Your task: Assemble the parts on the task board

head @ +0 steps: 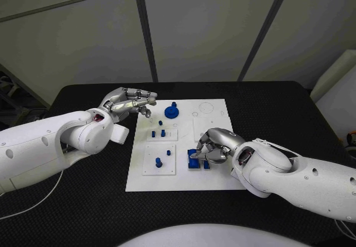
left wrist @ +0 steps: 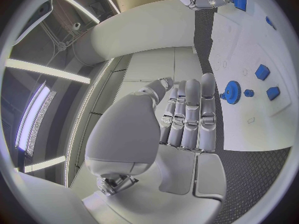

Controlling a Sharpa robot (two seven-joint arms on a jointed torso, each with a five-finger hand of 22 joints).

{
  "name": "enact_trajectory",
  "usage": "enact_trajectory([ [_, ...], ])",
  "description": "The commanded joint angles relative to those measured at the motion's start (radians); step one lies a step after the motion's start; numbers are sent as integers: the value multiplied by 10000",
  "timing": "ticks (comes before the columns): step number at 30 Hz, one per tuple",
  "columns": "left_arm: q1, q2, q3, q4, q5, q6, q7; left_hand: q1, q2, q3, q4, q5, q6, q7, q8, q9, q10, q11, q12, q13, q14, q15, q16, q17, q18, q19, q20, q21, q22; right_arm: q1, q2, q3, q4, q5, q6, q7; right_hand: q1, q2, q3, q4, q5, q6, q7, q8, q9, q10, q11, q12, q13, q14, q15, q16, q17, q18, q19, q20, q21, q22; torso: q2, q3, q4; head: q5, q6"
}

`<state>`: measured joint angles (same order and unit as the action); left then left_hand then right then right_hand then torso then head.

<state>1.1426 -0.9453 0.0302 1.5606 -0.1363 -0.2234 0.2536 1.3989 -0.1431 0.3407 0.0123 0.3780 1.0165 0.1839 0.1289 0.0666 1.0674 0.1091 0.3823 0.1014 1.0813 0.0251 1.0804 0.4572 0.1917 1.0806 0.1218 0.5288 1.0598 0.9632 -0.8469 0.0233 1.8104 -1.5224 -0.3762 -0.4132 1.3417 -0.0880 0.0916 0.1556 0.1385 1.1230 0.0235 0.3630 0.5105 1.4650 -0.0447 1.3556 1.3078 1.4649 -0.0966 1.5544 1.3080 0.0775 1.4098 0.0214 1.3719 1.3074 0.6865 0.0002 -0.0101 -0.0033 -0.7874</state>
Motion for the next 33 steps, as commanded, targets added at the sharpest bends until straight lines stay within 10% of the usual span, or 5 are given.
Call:
enact_trajectory([
  [1,10,6,6,3,8,105,50,-87,30,-62,9,-45,-81,-23,20,2,-65,-26,13,12,-15,55,-31,-12,-93,1,74,-7,-13,-4,-30,-15,46,-347,8,-95,99,-26,-3,-65,-52,-37,-5,33,-17,180,10,81,1210,1001,-10,28,2365,-161,-42,-19,-45,265,-11,7,-7,6,3],
  [12,10,12,6,-13,8,93,69,-87,30,-62,9,-45,-81,-23,20,2,-65,-26,13,12,-15,55,-31,-12,-93,1,74,-7,-13,-5,-273,-19,203,1241,-1650,2478,-282,-88,-293,236,-34,-465,224,-178,-115,-223,187,-675,730,899,111,-209,1926,-34,-443,49,-541,-272,-13,-6,-13,-6,99],
  [24,7,367,-69,-620,322,-266,707,-371,-35,-396,229,-66,-64,-90,124,18,-101,-53,198,52,-384,89,-290,-197,-99,-211,133,-391,-262,127,-156,-14,-1227,6777,-1800,6507,368,142,-754,48,582,-1656,974,-1384,-747,-2813,846,-4767,-2143,-102,681,-2767,-1527,851,-3310,614,-4619,-4318,-320,-114,-60,-32,477],
  [28,7,557,-92,-965,708,-557,1176,-405,-20,-592,352,-68,30,-167,226,20,-88,-75,193,5,-985,133,-1140,-656,-103,-734,196,-1039,-690,267,142,-8,-2180,8740,-1388,7143,1003,392,-536,-84,562,-1846,1106,-1633,-1019,-4644,1012,-7458,-4159,-2233,908,-6858,-5745,997,-4671,795,-6500,-5779,-449,-145,-133,-63,668],
  [33,-7,981,-100,-1624,1315,-802,1771,-344,13,-625,596,-81,-55,-139,114,-8,-14,36,-348,-336,-1585,469,-3636,-1916,-175,-1910,539,-2530,-1801,376,789,238,-3602,10619,-802,7700,1596,408,-76,82,534,-1853,1400,-2055,-1677,-4712,1458,-9971,-7161,-3679,1450,-10384,-7713,927,-5800,1330,-8624,-7132,-647,-153,-192,-68,955],
])
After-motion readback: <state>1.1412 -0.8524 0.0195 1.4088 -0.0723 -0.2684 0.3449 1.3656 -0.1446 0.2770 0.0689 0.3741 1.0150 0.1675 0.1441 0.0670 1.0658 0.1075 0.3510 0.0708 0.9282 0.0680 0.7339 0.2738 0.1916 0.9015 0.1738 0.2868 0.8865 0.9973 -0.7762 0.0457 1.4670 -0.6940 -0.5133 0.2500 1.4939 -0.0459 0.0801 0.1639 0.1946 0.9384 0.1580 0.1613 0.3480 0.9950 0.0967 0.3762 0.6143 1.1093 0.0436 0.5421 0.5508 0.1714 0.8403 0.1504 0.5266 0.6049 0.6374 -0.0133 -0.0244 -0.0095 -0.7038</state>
